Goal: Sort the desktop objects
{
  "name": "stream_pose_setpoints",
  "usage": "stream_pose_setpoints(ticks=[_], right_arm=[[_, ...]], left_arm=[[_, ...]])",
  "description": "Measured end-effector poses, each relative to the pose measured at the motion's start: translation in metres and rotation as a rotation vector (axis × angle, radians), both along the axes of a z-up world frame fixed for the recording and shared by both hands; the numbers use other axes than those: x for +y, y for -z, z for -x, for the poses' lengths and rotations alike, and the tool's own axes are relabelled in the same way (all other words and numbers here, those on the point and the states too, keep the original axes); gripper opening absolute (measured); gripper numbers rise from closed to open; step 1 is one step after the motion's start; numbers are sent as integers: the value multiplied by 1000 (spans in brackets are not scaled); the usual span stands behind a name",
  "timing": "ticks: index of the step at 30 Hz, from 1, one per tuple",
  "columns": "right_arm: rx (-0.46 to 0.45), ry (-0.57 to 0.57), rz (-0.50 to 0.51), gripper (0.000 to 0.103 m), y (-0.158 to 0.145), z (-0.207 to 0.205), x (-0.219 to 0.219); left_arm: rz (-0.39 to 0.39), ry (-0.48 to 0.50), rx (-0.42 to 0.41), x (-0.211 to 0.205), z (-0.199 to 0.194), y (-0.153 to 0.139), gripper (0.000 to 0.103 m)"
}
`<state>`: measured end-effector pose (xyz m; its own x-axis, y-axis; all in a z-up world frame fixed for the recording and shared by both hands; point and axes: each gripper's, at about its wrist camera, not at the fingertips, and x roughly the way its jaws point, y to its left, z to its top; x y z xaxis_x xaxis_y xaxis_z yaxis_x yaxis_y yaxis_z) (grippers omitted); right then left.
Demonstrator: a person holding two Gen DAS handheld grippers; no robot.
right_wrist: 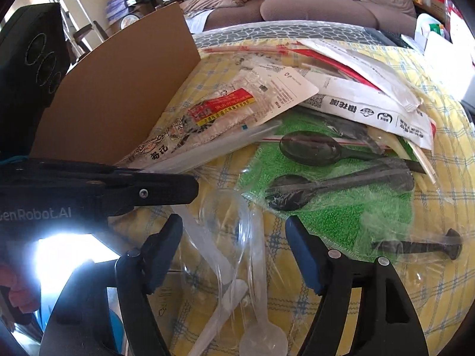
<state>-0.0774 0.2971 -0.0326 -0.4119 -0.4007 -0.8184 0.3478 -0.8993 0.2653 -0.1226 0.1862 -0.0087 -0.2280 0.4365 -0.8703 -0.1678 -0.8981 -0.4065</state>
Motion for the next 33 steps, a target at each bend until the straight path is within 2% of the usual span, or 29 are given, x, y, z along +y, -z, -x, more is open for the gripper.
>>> stream_pose_setpoints(ticks=[2, 5, 8, 12, 18, 26, 33], right_arm=[[-16, 14, -5, 73, 4, 4, 2], [-18, -1, 10, 65, 4, 6, -2], [-18, -21, -22, 56, 8, 7, -10], [-20, -28, 4, 32, 6, 6, -9], [-15, 9, 72, 32, -3, 0, 6], [4, 98, 183, 31, -28, -4, 35], [48, 132, 178, 28, -70, -4, 48]], left_arm=[[-1, -3, 2, 0, 0, 0, 12], [-6, -7, 3, 0, -1, 0, 12], [-5, -7, -1, 0, 0, 1, 12], [-10, -7, -4, 0, 0, 1, 12], [-33, 0, 6, 1, -3, -7, 12], [-73, 31, 54, -1, -11, -42, 12], [-115, 46, 120, -12, -18, -86, 12]])
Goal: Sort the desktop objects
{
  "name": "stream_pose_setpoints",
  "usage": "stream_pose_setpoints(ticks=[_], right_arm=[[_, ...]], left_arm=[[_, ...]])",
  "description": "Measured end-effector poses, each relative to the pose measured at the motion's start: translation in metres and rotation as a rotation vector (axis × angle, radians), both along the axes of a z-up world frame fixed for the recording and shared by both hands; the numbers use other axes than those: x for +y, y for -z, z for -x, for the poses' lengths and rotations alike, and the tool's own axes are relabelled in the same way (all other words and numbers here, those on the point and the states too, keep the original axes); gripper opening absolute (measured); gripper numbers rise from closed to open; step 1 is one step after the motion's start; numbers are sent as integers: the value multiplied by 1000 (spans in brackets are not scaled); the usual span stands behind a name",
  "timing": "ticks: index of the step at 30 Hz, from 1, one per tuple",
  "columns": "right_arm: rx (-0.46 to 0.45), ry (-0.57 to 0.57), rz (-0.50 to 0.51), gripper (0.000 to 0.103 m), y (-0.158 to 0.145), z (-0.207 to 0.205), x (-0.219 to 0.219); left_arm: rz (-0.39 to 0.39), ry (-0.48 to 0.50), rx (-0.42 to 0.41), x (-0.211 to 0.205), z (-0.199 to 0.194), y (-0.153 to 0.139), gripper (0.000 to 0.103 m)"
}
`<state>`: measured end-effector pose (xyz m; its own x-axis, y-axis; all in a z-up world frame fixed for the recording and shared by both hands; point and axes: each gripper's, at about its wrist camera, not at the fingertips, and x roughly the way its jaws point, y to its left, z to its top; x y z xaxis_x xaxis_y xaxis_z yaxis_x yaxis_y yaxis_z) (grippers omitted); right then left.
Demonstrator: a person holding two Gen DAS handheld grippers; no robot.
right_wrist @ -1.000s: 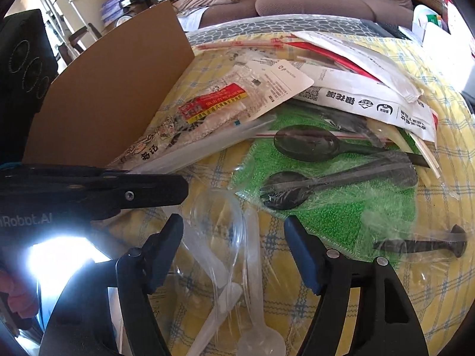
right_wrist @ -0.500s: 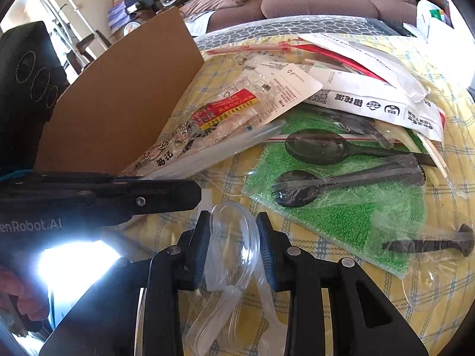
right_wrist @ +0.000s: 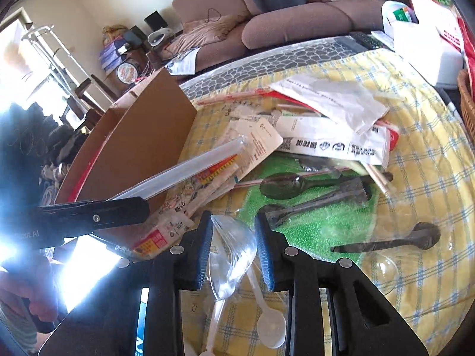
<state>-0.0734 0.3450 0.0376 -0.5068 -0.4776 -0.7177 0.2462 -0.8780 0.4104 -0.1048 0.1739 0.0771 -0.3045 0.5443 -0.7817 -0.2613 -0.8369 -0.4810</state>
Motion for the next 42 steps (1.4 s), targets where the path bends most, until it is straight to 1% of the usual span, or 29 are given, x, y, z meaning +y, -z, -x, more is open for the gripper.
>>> stream_pose_setpoints(ticks=[1, 3, 7, 9, 11, 13, 14, 15, 16, 20, 22, 23, 24, 28, 32, 34, 37, 42], right_arm=[[12, 0, -4, 25, -8, 0, 0], [34, 2, -19, 24, -23, 0, -2], [70, -4, -42, 23, -49, 1, -12], [77, -3, -58, 23, -56, 2, -16], [58, 7, -69, 25, -55, 3, -18], [36, 30, -93, 27, -49, 1, -16], [28, 38, -106, 36, -44, 0, -14], [18, 47, -118, 47, -39, -2, -12], [4, 55, -134, 54, -33, -3, -9], [-49, 81, -196, 54, -9, -12, 9], [-77, 98, -155, 55, 0, -18, 24], [-94, 101, -127, 58, 5, -19, 30], [-107, 108, -111, 58, 9, -20, 34], [-138, 90, -70, 58, 20, -21, 29], [-166, 59, -134, 58, 34, -13, 10], [-185, 72, -156, 58, 43, -8, 7], [-213, 75, -146, 58, 56, 0, 8], [-241, 41, -221, 59, 72, 8, -2]], left_arm=[[-8, -2, 10, -2, -1, -6, 12], [-21, -6, 29, -10, -3, -19, 12], [-35, -14, 68, -28, -7, -42, 12], [-37, -19, 80, -39, -10, -51, 12], [-34, -25, 93, -50, -13, -56, 12], [-33, -31, 98, -59, -17, -58, 12], [-32, -35, 98, -63, -18, -58, 12], [-32, -36, 96, -67, -20, -57, 12], [-32, -38, 92, -70, -21, -55, 12], [-37, -39, 82, -77, -25, -48, 12], [-45, -35, 76, -77, -27, -44, 12], [-47, -33, 72, -77, -29, -42, 12], [-48, -31, 70, -76, -29, -40, 12], [-47, -23, 57, -73, -31, -33, 12], [-46, -21, 49, -72, -32, -31, 12], [-46, -19, 47, -71, -33, -30, 12], [-45, -13, 45, -70, -33, -29, 12], [-47, -10, 40, -70, -33, -28, 12]])
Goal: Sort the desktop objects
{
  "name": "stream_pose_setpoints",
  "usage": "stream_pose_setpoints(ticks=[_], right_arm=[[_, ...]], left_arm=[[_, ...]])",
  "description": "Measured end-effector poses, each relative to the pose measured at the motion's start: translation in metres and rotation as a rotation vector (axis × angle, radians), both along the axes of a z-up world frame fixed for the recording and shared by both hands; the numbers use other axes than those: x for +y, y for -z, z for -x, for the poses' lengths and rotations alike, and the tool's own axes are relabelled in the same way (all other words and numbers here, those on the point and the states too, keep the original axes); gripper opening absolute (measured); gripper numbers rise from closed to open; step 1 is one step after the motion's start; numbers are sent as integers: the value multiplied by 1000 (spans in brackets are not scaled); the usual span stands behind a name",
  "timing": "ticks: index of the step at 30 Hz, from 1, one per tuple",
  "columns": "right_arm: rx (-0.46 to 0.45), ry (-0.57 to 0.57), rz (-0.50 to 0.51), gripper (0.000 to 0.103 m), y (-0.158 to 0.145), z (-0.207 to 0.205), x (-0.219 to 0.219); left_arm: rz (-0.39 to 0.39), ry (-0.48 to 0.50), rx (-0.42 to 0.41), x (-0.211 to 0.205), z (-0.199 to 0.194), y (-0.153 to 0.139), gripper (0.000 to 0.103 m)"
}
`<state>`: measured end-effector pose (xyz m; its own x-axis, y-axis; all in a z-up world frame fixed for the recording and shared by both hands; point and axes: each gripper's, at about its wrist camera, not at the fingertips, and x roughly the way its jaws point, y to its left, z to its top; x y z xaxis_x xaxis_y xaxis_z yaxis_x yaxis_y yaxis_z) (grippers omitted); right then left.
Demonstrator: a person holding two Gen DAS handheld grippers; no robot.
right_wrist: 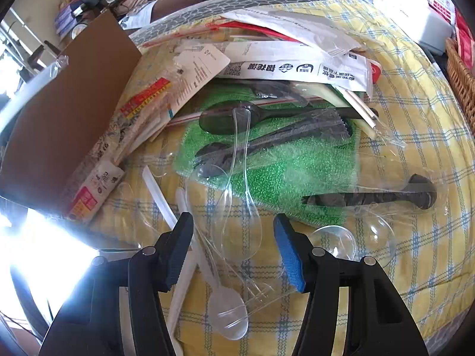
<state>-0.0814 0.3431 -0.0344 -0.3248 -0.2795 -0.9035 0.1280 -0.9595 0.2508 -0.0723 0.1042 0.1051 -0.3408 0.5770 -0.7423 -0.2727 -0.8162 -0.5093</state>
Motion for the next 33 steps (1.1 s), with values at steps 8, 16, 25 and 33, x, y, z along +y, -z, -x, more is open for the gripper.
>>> stream_pose_setpoints(ticks=[8, 16, 25, 33], right_arm=[[29, 32, 65, 32, -8, -3, 11], [136, 25, 101, 32, -68, -21, 8], [253, -126, 144, 32, -145, -11, -79], [253, -262, 195, 32, -158, 11, -179]], left_arm=[[-8, -12, 5, -9, 0, -3, 12], [-36, -42, 43, -38, -5, -26, 12], [-35, -170, 93, -118, -11, -47, 12], [10, -308, 73, -193, -5, -24, 12]])
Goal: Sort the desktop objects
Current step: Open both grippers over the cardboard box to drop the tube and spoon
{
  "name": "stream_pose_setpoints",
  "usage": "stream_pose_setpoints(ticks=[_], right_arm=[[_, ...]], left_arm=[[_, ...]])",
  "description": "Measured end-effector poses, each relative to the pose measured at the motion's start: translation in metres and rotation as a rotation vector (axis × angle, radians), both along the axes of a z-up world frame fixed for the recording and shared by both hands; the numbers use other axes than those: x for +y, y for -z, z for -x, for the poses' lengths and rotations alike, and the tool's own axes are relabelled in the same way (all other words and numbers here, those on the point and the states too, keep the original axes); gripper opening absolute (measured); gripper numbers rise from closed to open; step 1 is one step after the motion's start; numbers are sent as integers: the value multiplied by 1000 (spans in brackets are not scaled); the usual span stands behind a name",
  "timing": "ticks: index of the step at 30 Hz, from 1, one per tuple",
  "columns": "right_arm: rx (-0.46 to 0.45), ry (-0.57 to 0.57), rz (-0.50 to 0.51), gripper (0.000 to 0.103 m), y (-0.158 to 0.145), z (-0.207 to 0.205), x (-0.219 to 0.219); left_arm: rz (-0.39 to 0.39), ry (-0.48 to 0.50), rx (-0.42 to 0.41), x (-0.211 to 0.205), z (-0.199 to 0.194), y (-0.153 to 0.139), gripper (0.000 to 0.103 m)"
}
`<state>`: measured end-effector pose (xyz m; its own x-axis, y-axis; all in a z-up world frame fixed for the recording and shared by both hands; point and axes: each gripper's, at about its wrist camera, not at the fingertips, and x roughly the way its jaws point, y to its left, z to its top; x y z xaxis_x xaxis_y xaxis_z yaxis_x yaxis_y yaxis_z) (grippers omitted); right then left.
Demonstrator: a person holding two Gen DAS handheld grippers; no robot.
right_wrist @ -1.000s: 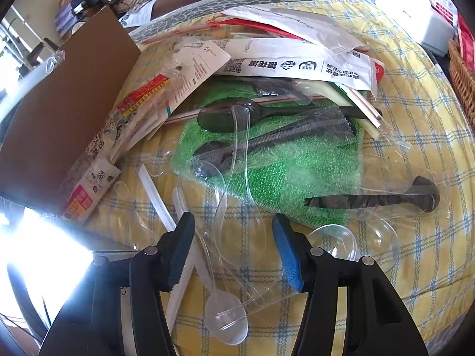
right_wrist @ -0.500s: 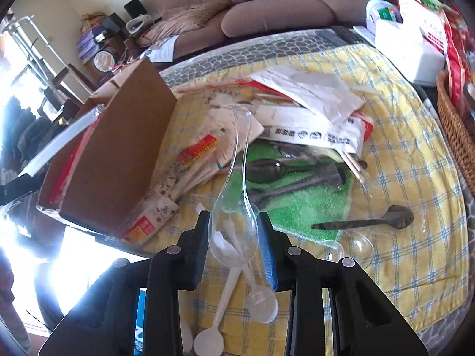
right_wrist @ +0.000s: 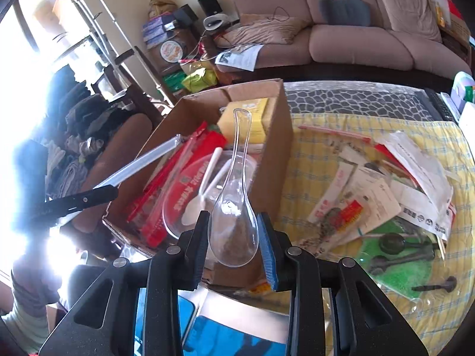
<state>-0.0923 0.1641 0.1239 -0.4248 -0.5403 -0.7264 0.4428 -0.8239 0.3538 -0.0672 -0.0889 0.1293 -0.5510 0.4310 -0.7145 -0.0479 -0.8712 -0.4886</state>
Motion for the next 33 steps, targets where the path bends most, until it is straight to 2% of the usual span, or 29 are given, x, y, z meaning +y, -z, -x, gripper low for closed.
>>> stream_pose_setpoints(ticks=[8, 13, 17, 18, 19, 21, 27, 28, 29, 30, 31, 32, 33], right_arm=[[-68, -95, -65, 33, 31, 25, -88], [-115, -114, -144, 35, 61, 38, -123], [-130, -113, -178, 35, 71, 43, -132], [-128, -111, -180, 40, 71, 43, -133], [-125, -112, -174, 46, 69, 43, -132], [-117, -109, -149, 50, 65, 41, -130], [-92, -103, -90, 53, 48, 30, -120], [-87, -103, -86, 54, 46, 28, -119], [-83, -102, -82, 54, 44, 26, -116], [-80, -100, -78, 55, 42, 24, -114], [-76, -99, -73, 55, 40, 22, -113], [-71, -95, -68, 55, 37, 20, -110], [-67, -89, -62, 56, 35, 19, -107]], left_arm=[[8, -58, -34, -36, 11, 32, 12], [28, -70, -29, -45, 16, 39, 12], [53, -91, -13, -46, 22, 41, 12], [55, -96, -14, -47, 24, 42, 12], [53, -104, -17, -48, 26, 45, 12], [56, -122, -22, -48, 29, 49, 12], [99, -161, -13, -41, 39, 55, 12], [99, -158, -16, -39, 41, 55, 14], [96, -158, -15, -38, 41, 54, 21], [94, -158, -10, -37, 41, 52, 34], [97, -165, -3, -36, 40, 50, 43], [100, -171, 9, -36, 38, 47, 57], [101, -174, 19, -36, 36, 45, 58]])
